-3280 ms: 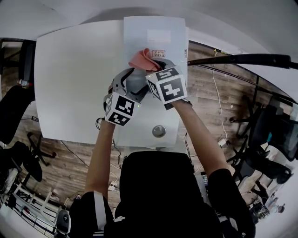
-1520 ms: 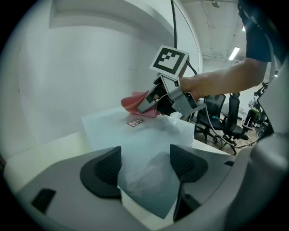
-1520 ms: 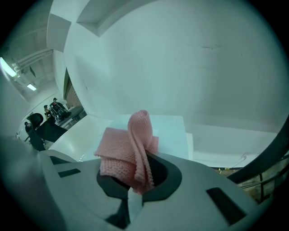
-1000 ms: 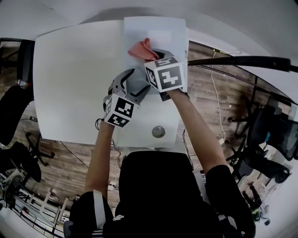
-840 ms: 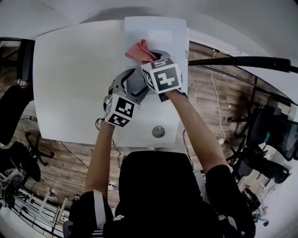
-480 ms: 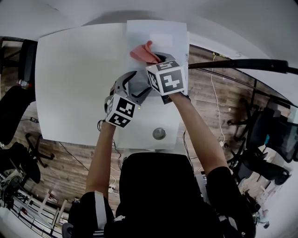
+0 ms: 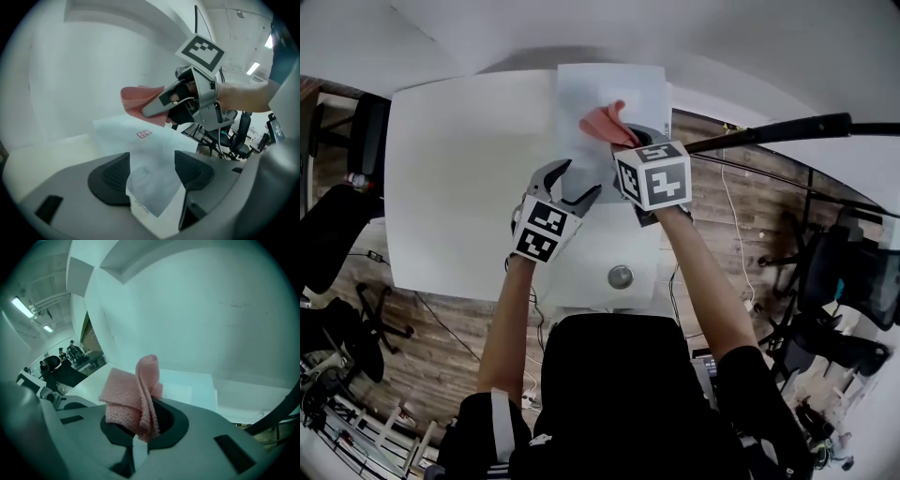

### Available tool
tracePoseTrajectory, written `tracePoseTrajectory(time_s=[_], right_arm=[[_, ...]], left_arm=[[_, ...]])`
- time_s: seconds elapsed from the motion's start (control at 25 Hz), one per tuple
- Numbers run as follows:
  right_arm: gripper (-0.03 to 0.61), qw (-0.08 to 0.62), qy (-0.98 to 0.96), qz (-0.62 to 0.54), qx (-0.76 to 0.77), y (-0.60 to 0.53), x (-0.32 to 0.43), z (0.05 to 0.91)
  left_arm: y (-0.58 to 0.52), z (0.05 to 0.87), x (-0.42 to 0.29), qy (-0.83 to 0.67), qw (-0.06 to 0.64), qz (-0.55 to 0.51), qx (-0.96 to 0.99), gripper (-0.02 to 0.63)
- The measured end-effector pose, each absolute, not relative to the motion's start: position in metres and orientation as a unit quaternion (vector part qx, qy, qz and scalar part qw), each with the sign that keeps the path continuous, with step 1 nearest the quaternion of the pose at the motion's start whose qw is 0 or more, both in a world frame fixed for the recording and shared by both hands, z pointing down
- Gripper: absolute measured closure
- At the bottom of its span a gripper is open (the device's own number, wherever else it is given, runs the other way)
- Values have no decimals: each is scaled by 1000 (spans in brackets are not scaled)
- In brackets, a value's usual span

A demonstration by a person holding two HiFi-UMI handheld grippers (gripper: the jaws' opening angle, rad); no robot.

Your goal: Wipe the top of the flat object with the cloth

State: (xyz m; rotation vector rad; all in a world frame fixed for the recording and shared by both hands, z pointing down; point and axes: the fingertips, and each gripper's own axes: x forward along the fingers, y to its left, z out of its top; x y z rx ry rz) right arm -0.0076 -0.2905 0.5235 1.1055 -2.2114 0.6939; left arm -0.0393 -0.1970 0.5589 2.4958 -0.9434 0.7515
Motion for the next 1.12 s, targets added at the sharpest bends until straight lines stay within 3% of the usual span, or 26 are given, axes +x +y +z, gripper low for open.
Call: tracePoseTrajectory(time_s=[0.32, 0.8, 1.12], right_arm=[[534, 244, -830, 251, 434, -267, 14, 477], [534, 181, -845, 201, 462, -242, 28, 386], [534, 125, -852, 168, 479, -231, 38, 318]], left_arm=[[-197, 504, -39, -374, 159, 234, 883, 360], [-194, 388, -51, -431, 122, 123, 886, 518], [-191, 311, -55, -436, 62, 68, 895, 569]])
